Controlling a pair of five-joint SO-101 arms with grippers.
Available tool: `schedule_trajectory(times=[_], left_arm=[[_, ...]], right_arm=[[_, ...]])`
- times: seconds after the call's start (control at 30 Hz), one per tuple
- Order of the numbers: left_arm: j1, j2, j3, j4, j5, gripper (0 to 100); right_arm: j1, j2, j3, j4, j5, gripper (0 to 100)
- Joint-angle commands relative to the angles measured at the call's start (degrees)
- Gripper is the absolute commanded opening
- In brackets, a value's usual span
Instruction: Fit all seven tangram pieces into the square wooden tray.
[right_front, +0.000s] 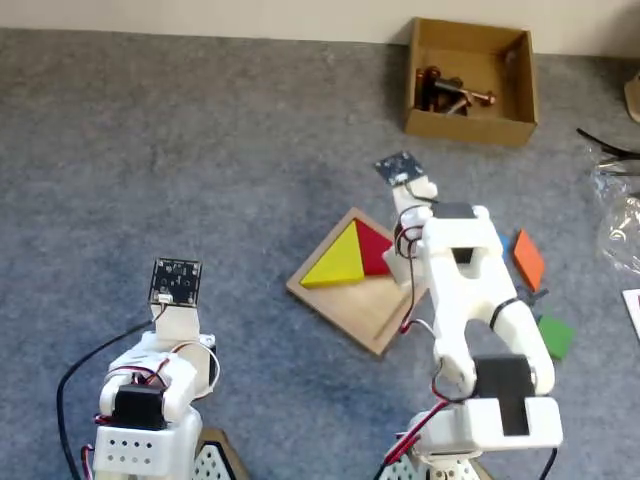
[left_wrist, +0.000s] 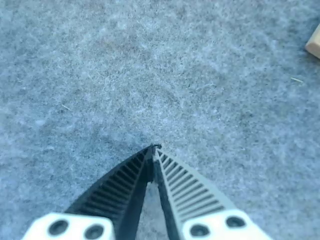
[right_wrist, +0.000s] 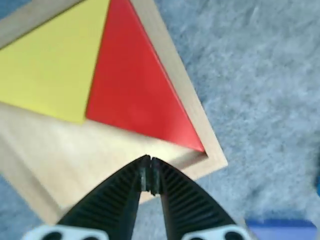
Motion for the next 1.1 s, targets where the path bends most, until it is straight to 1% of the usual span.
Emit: schedule_trajectory(times=[0.0,0.23,0.3,0.43,0.53,0.7,0.8,0.9,1.07], left_arm=[[0.9,-0.4,1.1,-0.1,0.4,1],[0.9,-0.4,1.1,-0.1,0.4,1],[0.9,-0.4,1.1,-0.1,0.4,1],[0.9,-0.4,1.1,-0.1,0.4,1],[0.9,-0.4,1.1,-0.1,0.4,1],[0.9,-0.4,1.1,-0.1,0.4,1],[0.9,-0.4,1.1,-0.1,0.4,1],[0.9,-0.4,1.1,-0.1,0.4,1],[0.9,-0.4,1.1,-0.1,0.4,1]], right_arm=[[3.6,-6.6,-3.9,4.1,-0.7,0.9],[15.6,-8.7,-3.8,5.7,0.0,1.0],[18.3,-8.7,-3.8,5.8,1.4,1.0],[22.2,-8.7,-4.0,7.3,5.1,1.0],[24.9,-8.5,-7.3,7.6,5.5,1.2],[29.3,-8.2,-12.8,7.8,5.5,6.8],[31.6,-5.3,-15.9,9.4,6.2,7.4],[33.9,0.1,-20.8,12.2,9.4,7.4],[37.7,10.6,-30.0,13.4,10.0,7.4]])
